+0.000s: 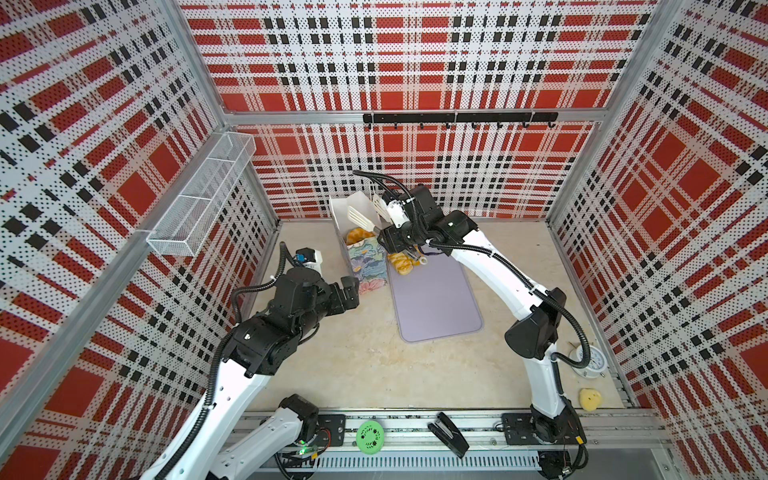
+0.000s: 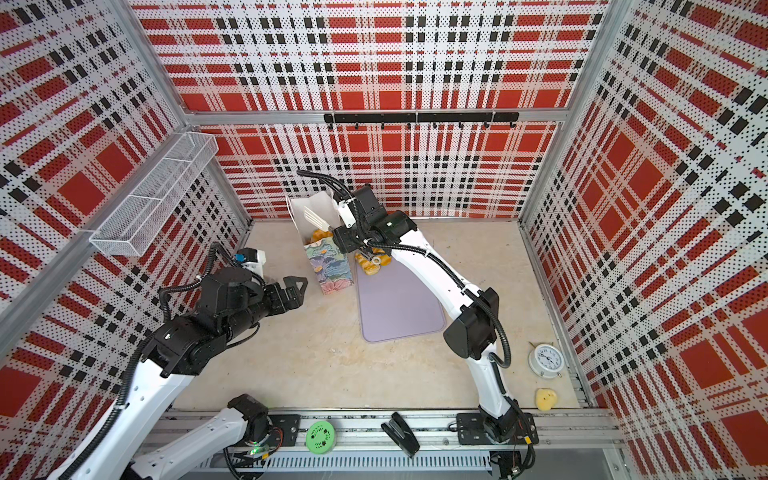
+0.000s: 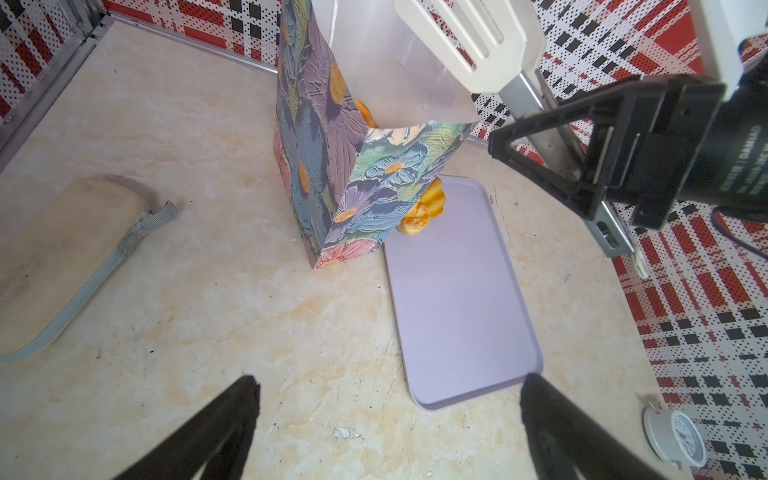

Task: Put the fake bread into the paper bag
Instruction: 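Open the tongs with the right gripper to drop the braided bun into the bag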

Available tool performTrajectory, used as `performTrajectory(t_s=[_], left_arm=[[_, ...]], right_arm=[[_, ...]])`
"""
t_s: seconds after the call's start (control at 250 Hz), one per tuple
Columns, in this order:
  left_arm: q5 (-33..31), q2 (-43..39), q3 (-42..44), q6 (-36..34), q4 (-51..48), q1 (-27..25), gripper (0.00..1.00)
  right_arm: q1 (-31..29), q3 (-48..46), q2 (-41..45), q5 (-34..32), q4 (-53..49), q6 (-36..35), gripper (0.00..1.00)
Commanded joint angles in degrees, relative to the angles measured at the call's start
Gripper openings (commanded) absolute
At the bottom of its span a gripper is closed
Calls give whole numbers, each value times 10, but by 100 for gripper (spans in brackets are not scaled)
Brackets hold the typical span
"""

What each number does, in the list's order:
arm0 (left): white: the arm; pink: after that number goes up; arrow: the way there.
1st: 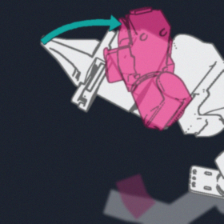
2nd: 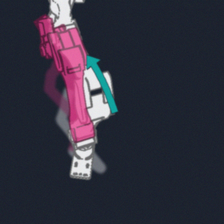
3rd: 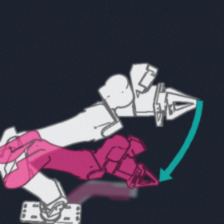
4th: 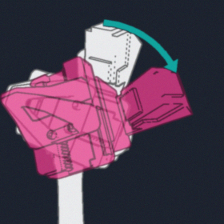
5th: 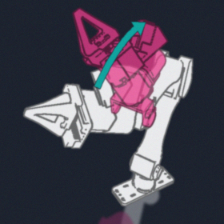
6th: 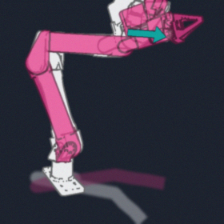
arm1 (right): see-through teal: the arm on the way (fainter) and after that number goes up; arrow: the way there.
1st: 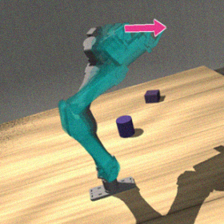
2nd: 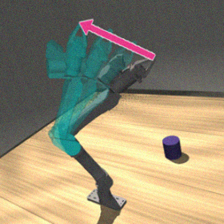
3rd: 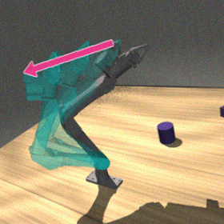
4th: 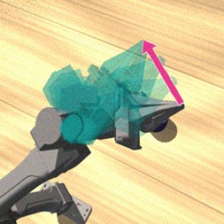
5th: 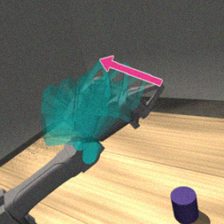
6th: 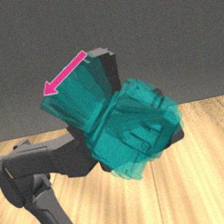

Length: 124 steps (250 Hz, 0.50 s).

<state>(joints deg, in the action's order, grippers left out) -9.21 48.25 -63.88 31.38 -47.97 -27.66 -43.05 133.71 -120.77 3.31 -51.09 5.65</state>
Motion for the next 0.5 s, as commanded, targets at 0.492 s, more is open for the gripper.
performTrajectory(t_s=[0.492], left_arm=[[-97,-22,22,35,1,-84,99]], right_arm=[[-1,-155,180,-62,25,-43,66]])
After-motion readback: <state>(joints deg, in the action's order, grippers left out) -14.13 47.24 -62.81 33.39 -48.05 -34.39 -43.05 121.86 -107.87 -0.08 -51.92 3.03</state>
